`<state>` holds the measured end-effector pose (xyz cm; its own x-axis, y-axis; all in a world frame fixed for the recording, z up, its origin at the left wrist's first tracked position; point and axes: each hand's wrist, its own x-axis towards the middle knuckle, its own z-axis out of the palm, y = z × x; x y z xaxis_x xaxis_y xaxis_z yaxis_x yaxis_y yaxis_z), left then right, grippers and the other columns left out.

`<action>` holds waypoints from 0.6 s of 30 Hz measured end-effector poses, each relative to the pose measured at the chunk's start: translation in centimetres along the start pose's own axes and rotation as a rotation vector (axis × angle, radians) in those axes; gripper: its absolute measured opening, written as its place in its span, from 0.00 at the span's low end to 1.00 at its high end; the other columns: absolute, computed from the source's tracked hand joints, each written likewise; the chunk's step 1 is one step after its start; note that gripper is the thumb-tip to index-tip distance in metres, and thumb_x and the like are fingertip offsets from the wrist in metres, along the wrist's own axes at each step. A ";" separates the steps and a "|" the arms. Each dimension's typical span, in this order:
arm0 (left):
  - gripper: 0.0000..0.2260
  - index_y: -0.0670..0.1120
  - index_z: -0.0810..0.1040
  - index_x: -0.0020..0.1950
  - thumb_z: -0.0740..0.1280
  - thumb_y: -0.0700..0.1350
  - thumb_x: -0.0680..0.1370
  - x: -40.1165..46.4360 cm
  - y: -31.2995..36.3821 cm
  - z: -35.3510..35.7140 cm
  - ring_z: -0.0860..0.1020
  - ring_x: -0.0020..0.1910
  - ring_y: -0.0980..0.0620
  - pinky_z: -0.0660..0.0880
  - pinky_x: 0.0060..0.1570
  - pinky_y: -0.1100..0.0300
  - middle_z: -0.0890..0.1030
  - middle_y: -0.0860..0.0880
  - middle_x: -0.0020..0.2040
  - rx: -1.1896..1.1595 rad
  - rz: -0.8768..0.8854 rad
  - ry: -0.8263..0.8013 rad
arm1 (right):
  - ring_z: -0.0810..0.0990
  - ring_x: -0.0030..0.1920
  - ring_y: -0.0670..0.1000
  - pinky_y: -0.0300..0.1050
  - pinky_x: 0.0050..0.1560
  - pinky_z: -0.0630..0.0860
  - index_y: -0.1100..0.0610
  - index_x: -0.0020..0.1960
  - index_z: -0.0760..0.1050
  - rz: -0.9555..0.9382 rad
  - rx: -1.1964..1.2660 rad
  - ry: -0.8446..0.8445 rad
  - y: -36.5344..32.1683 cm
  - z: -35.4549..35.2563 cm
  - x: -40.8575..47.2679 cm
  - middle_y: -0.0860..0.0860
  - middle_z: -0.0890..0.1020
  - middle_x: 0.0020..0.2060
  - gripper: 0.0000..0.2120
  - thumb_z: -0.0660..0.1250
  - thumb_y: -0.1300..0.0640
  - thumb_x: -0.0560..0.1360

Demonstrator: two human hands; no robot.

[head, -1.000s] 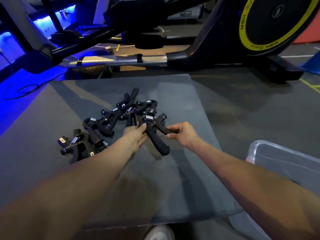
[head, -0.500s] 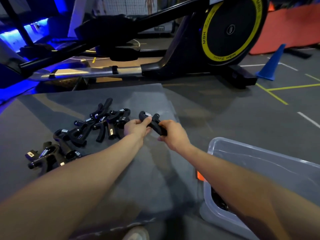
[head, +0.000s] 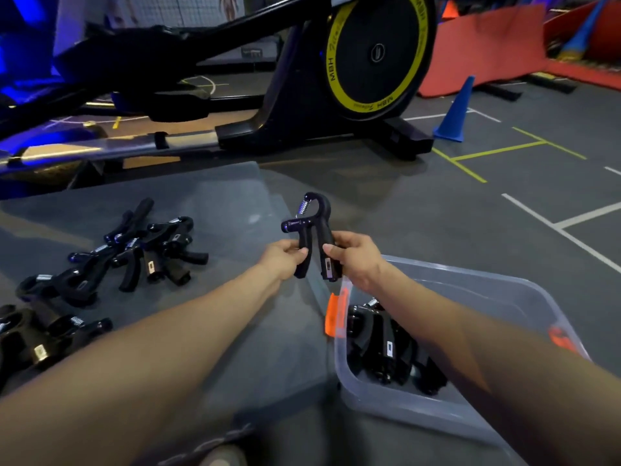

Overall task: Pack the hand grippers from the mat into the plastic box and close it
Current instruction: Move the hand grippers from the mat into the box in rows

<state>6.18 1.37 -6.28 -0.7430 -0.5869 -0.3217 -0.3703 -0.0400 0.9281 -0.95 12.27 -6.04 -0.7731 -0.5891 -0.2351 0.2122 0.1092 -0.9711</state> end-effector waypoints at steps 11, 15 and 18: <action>0.15 0.35 0.75 0.57 0.70 0.32 0.71 0.1 -0.6 9.7 0.74 0.35 0.54 0.73 0.41 0.63 0.74 0.50 0.34 0.004 0.094 -0.004 | 0.77 0.47 0.51 0.54 0.52 0.80 0.58 0.69 0.70 -0.072 -0.350 0.267 0.5 -8.7 -3.2 0.50 0.78 0.50 0.29 0.70 0.71 0.69; 0.13 0.39 0.75 0.53 0.70 0.31 0.71 -0.6 -1.5 13.1 0.72 0.34 0.55 0.73 0.41 0.65 0.73 0.50 0.34 0.008 0.100 -0.086 | 0.76 0.42 0.51 0.49 0.45 0.80 0.57 0.68 0.70 -0.033 -0.471 0.332 1.3 -11.6 -4.9 0.50 0.77 0.46 0.30 0.69 0.73 0.69; 0.10 0.41 0.75 0.50 0.69 0.31 0.72 -1.1 -2.2 14.9 0.72 0.34 0.56 0.72 0.41 0.67 0.73 0.51 0.33 0.071 0.104 -0.145 | 0.77 0.42 0.51 0.50 0.49 0.81 0.56 0.65 0.74 0.030 -0.510 0.376 2.3 -13.4 -5.5 0.51 0.78 0.43 0.28 0.70 0.72 0.67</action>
<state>-0.51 14.18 -10.80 -0.8501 -0.4617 -0.2532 -0.3217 0.0747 0.9439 -4.25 26.53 -7.52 -0.9481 -0.2685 -0.1704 -0.0032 0.5439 -0.8392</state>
